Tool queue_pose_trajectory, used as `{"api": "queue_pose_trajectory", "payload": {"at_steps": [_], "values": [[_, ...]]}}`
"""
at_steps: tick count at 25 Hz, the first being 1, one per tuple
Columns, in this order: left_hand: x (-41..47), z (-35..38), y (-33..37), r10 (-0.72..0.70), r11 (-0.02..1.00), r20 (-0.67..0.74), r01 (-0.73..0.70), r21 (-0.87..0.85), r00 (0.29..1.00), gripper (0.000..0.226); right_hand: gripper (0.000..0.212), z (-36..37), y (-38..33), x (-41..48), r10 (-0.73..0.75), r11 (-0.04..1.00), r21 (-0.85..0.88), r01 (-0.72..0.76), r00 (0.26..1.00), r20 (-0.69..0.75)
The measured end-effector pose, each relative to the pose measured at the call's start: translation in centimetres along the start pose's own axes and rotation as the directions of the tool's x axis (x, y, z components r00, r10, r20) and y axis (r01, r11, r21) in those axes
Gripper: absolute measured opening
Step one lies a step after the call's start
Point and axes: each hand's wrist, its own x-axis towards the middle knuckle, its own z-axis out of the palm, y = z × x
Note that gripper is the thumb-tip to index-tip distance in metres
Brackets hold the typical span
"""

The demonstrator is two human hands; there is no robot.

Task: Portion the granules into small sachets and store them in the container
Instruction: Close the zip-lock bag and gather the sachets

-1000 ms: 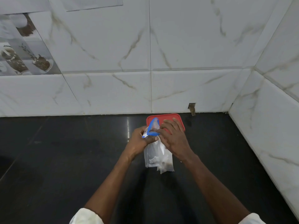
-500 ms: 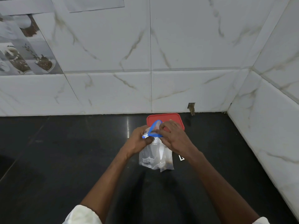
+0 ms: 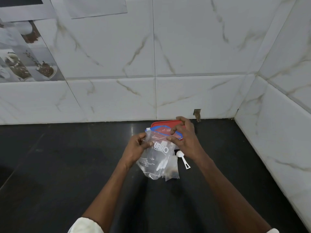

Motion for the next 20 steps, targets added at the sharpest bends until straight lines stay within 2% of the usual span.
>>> {"api": "queue_pose_trajectory", "payload": {"at_steps": [3, 4, 6, 9, 13, 14, 17, 18, 20], "values": [[0.2, -0.4, -0.6, -0.006, 0.998, 0.013, 0.007, -0.066, 1.000, 0.018, 0.021, -0.8, 0.7, -0.1, 0.127, 0.976, 0.153, -0.157, 0.974, 0.189], [0.3, -0.5, -0.8, -0.013, 0.996, 0.019, 0.015, -0.091, 1.000, 0.024, 0.020, -0.8, 0.8, -0.2, 0.162, 0.959, 0.201, -0.197, 0.971, 0.177], [0.1, -1.0, -1.6, -0.059, 0.988, 0.058, 0.067, -0.137, 0.997, 0.036, 0.019, -0.6, 1.4, -0.2, 0.252, 0.920, 0.302, -0.252, 0.967, 0.039], [-1.4, -1.6, -4.2, -0.148, 0.969, 0.136, 0.171, -0.179, 0.980, 0.036, 0.019, -0.6, 2.7, -0.5, 0.334, 0.889, 0.366, -0.274, 0.936, -0.110], [-2.4, -1.6, -7.0, -0.217, 0.933, 0.015, 0.212, -0.290, 0.976, 0.023, 0.018, -1.1, 4.5, -1.0, 0.397, 0.869, 0.366, -0.333, 0.911, -0.113], [-2.6, -1.5, -7.2, -0.230, 0.916, 0.025, 0.225, -0.332, 0.973, 0.029, 0.015, -1.1, 4.9, -1.0, 0.402, 0.862, 0.389, -0.326, 0.906, -0.130], [-2.9, -1.0, -8.1, -0.235, 0.851, 0.227, 0.313, -0.421, 0.945, 0.066, 0.010, -0.8, 5.0, -0.4, 0.453, 0.803, 0.497, -0.329, 0.879, -0.149], [-2.9, -0.8, -8.5, -0.223, 0.866, 0.263, 0.315, -0.389, 0.939, 0.074, 0.008, -0.7, 4.7, -0.3, 0.470, 0.779, 0.533, -0.331, 0.870, -0.147], [-2.8, -0.2, -9.5, -0.203, 0.941, 0.205, 0.249, -0.230, 0.957, 0.083, 0.006, -0.7, 3.9, -0.1, 0.486, 0.724, 0.609, -0.324, 0.866, -0.117]]}}
